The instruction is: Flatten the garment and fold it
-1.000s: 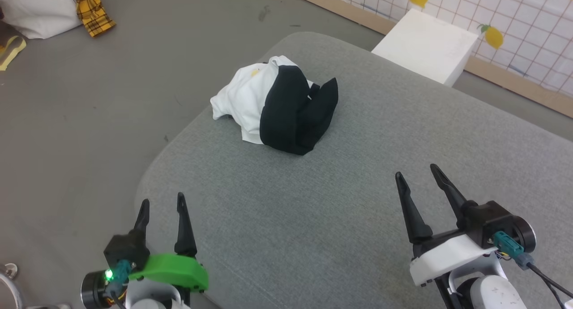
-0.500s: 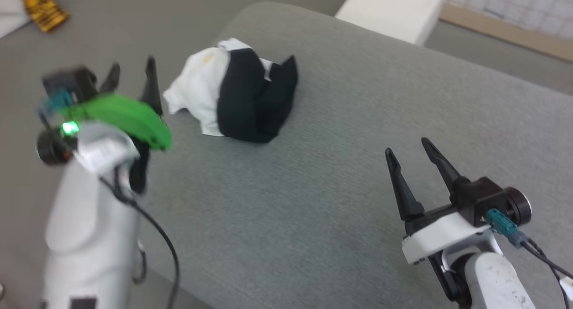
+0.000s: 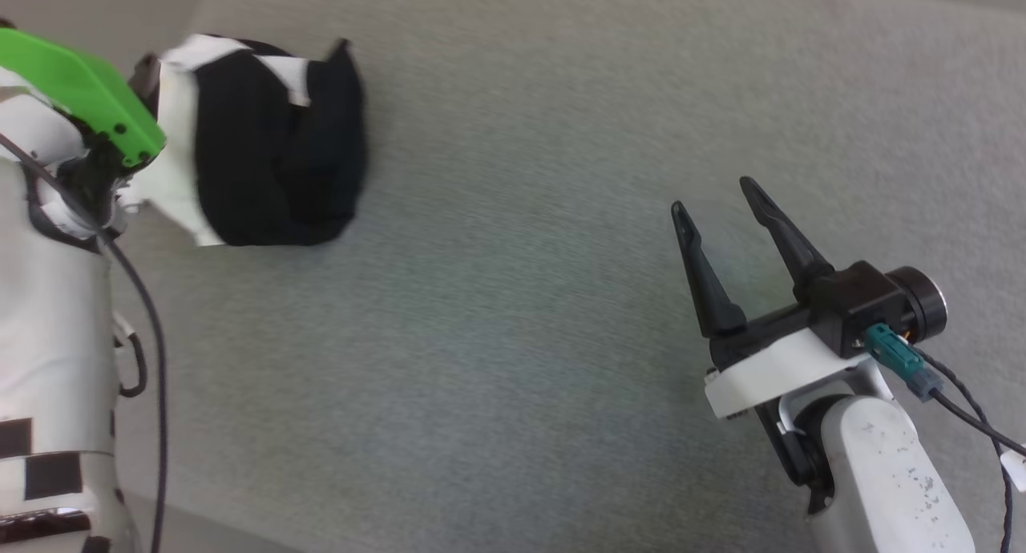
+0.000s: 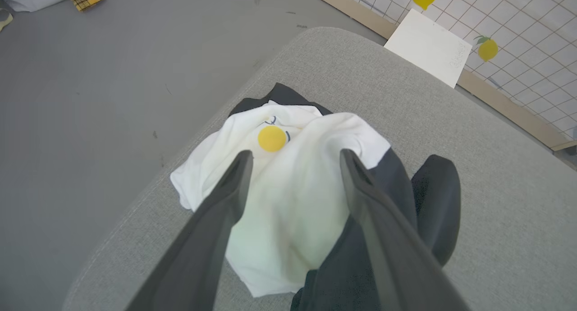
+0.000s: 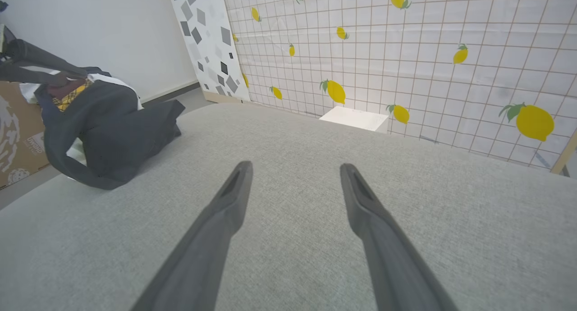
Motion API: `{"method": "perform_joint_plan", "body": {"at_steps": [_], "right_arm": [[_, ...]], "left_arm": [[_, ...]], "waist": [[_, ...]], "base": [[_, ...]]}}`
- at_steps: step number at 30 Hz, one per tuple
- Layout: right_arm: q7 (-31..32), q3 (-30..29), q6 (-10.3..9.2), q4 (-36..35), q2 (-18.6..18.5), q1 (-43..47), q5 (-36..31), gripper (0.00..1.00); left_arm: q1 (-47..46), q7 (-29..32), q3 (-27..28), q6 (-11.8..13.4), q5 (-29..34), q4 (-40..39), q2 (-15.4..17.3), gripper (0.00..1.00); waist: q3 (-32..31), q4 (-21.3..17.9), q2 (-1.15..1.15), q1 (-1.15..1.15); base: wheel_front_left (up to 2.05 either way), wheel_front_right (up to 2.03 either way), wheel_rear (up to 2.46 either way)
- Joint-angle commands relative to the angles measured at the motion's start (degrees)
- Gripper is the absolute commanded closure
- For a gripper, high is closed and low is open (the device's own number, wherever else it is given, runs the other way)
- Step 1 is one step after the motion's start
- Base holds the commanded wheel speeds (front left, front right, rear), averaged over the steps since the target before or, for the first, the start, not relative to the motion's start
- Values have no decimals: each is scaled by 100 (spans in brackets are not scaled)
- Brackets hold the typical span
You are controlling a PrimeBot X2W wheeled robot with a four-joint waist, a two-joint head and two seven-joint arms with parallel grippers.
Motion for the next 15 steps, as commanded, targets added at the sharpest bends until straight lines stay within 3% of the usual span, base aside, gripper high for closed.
{"method": "perform_joint_plan", "body": {"at_steps": [1, 7, 12, 13, 15], "right_arm": [[-45, 20, -10, 4, -6, -99, -25, 0], [-188, 23, -10, 125, -6, -255, 55, 0], [-295, 39, -10, 286, -6, -313, 92, 0], [-316, 23, -10, 315, -6, -317, 98, 0], [-346, -2, -10, 368, -6, -311, 119, 0]], "left_arm": [[-43, 182, 68, 116, -100, 66, 84, 0], [326, 1265, 211, 612, -252, 172, 265, 0], [841, 2079, 177, 784, -356, -77, 336, 0], [958, 2248, 153, 795, -371, -203, 356, 25], [1130, 2291, 127, 768, -324, -512, 463, 100]], "waist": [[805, -778, 48, -1], [1029, -997, 48, -1], [962, -1063, 48, -1], [915, -1057, 48, -1], [800, -1045, 48, -1]], "base": [[0, 0, 0], [0, 0, 0], [0, 0, 0], [0, 0, 0], [0, 0, 0]]}}
